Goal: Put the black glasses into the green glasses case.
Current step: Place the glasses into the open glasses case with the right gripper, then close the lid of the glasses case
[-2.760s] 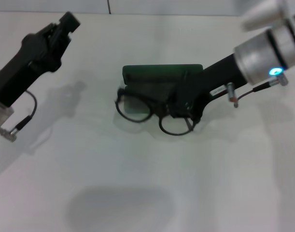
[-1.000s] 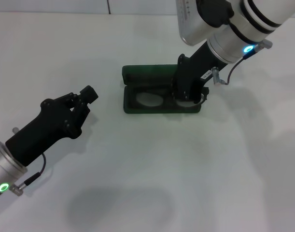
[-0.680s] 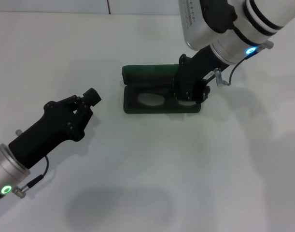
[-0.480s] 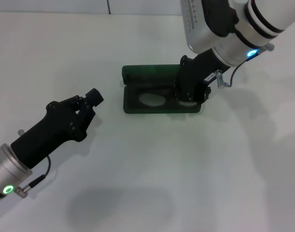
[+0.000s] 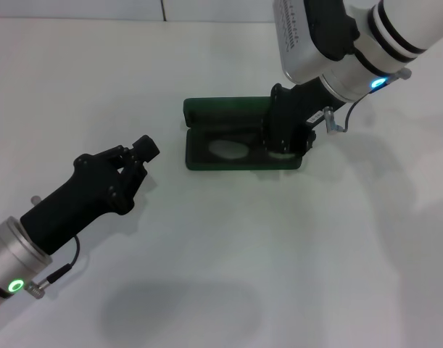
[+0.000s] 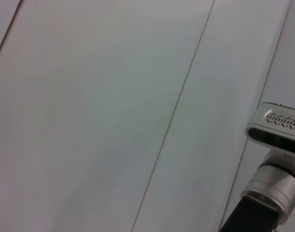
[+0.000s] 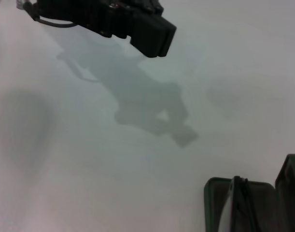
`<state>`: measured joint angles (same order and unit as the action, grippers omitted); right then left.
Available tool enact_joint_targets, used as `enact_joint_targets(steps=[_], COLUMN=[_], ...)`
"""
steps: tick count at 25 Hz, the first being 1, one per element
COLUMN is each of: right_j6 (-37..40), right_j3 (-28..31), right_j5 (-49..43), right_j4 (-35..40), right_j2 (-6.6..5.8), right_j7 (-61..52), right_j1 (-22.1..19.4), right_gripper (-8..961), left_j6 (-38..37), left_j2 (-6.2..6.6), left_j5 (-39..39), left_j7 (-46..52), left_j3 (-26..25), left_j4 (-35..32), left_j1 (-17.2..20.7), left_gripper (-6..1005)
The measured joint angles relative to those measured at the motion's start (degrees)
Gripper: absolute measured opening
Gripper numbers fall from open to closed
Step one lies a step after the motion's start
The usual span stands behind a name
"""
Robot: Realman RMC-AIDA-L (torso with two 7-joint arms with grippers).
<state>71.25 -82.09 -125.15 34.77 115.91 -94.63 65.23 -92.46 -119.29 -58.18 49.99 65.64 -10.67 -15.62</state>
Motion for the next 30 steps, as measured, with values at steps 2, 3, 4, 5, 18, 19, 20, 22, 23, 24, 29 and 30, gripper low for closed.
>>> enact_joint_targets(steps=[2,3,4,5,18,19,20,22,23,24,29,30], right_j6=[-0.41,-0.6,-0.79,-0.99,-2.56,-2.61,-2.74,-2.99,-3.01,-3.02,-3.63,-3.83], right_j3=[0.0,0.0,0.0,0.0,0.03,0.05,0.06,0.07,0.08,0.09,0.76,0.82], right_j5=[0.02,0.03,0.04,0.04,0.14,0.15,0.18,0.55,1.03,1.45,2.49,2.49], right_j4=[-0.11,-0.16,-0.19,-0.31,-1.86,-1.97,-2.03,-2.13,-2.19,-2.22,-2.28,-2.27], right_j2=[0.03,0.03,0.03,0.03,0.05,0.05,0.07,0.09,0.1,0.1,0.06,0.05], right_j7=[0.02,0.02,0.02,0.03,0.64,0.7,0.71,0.76,0.92,1.06,1.53,1.55], right_j1=[-0.01,-0.02,-0.02,-0.02,-0.05,-0.05,-0.05,-0.05,-0.05,-0.08,-0.15,-0.17], right_gripper=[37,37,38,38,45,45,46,60,74,88,104,105], left_j6=[0.0,0.0,0.0,0.0,0.09,0.09,0.11,0.24,0.37,0.52,0.71,0.71], left_j2=[0.0,0.0,0.0,0.0,0.03,0.03,0.03,0.03,0.03,0.03,0.03,0.03], left_j5=[0.0,0.0,-0.01,-0.01,0.0,0.0,0.0,0.0,0.0,0.0,0.0,0.0], left_j7=[-0.01,-0.01,-0.02,-0.02,0.07,0.15,0.15,0.18,0.2,0.22,0.26,0.27], left_j3=[0.04,0.07,0.08,0.08,0.01,0.03,0.05,0.07,0.07,0.05,0.05,0.03], left_j4=[0.17,0.23,0.27,0.29,0.39,0.39,0.39,0.39,0.39,0.39,0.4,0.42], left_j1=[-0.04,-0.04,-0.04,-0.03,-0.52,-0.61,-0.66,-0.72,-0.75,-0.77,-0.83,-0.82], left_gripper=[74,74,74,74,77,77,78,78,78,78,79,80])
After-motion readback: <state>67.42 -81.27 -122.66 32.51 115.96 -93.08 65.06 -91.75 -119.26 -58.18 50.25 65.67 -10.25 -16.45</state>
